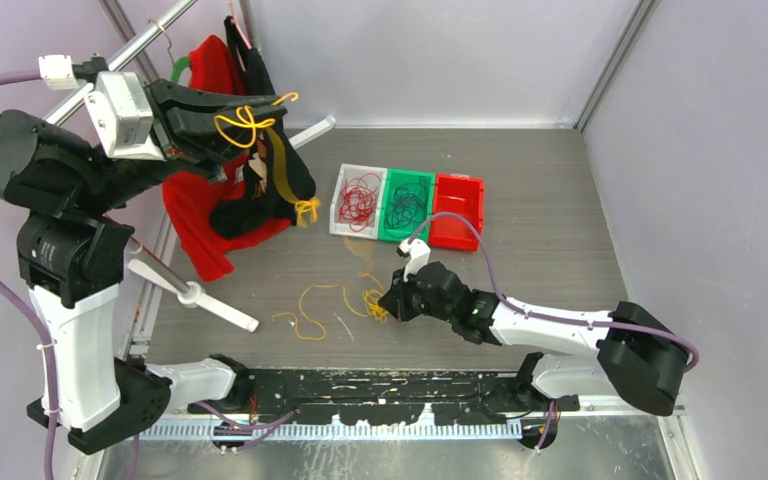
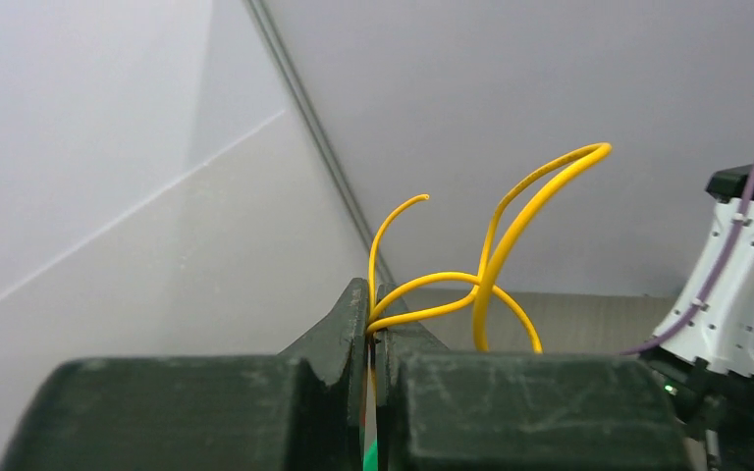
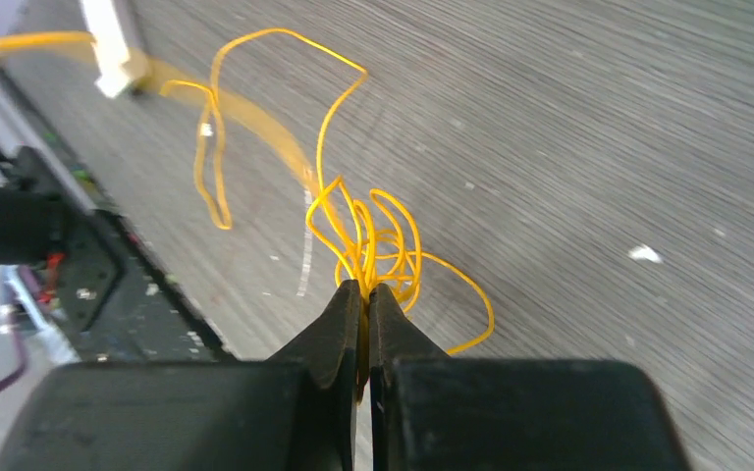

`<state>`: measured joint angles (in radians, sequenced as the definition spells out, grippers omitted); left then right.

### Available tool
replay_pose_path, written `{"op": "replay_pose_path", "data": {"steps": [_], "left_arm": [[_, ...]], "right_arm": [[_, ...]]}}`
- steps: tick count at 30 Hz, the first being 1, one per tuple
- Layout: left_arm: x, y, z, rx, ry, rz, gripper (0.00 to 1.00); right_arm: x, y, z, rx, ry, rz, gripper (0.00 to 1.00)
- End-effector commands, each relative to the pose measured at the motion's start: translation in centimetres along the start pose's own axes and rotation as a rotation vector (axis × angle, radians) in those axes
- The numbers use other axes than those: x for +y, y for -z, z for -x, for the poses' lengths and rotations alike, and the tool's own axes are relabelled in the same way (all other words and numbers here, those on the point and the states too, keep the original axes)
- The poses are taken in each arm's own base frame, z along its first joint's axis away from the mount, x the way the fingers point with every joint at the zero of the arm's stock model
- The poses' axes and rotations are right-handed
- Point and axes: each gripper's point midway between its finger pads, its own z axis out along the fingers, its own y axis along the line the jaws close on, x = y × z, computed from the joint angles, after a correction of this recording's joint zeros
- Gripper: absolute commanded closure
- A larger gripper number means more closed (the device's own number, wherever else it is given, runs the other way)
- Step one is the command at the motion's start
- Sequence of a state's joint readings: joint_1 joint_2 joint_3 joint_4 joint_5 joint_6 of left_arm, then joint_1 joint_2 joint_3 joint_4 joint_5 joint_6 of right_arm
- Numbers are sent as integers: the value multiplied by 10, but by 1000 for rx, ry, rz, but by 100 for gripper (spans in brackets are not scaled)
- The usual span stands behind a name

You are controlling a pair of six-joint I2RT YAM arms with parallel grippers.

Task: Untangle the cables
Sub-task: Untie the cable.

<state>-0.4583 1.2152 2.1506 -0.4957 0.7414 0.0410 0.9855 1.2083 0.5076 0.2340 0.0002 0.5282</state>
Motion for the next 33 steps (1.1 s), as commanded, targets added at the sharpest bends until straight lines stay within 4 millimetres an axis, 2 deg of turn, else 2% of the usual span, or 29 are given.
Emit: {"op": "replay_pose_path", "data": {"steps": [1,4,8,9,10,13,14,17,18,19,22,26,29,33], "left_arm": [[19,6,42,-103,-182,104,100],[25,8,50,-123,-205,141,100],[19,8,45,-110,-186,115,100],[18,8,42,-102,-168,115,100],[16,8,38,-90,-145,103,100],[-6,6,16,-44,-42,-3,100],[-15,7,8,-26,-4,-44,100],[-34,9,-17,26,102,-128,100],[-38,10,-25,44,137,-140,100],[-41,11,-30,56,159,-150,100],[-51,14,-48,93,234,-176,100],[-61,19,-70,134,309,-197,100],[-66,21,-81,152,346,-206,100],[-68,22,-90,163,377,-203,100]], "right_arm": [[-39,2,-12,23,45,-188,99],[-45,-3,-22,46,36,-206,99],[-47,-4,-22,57,32,-220,99],[-42,-4,-21,52,40,-192,95],[-34,-3,-16,36,43,-155,84],[-4,10,21,-82,62,-33,42],[11,17,39,-132,82,20,35],[57,47,95,-264,149,160,23],[79,62,119,-317,183,223,18],[95,75,135,-351,208,280,14],[141,111,175,-451,279,438,6],[183,143,208,-547,338,594,3],[205,150,224,-579,352,680,4],[232,142,234,-564,355,796,8]]}}
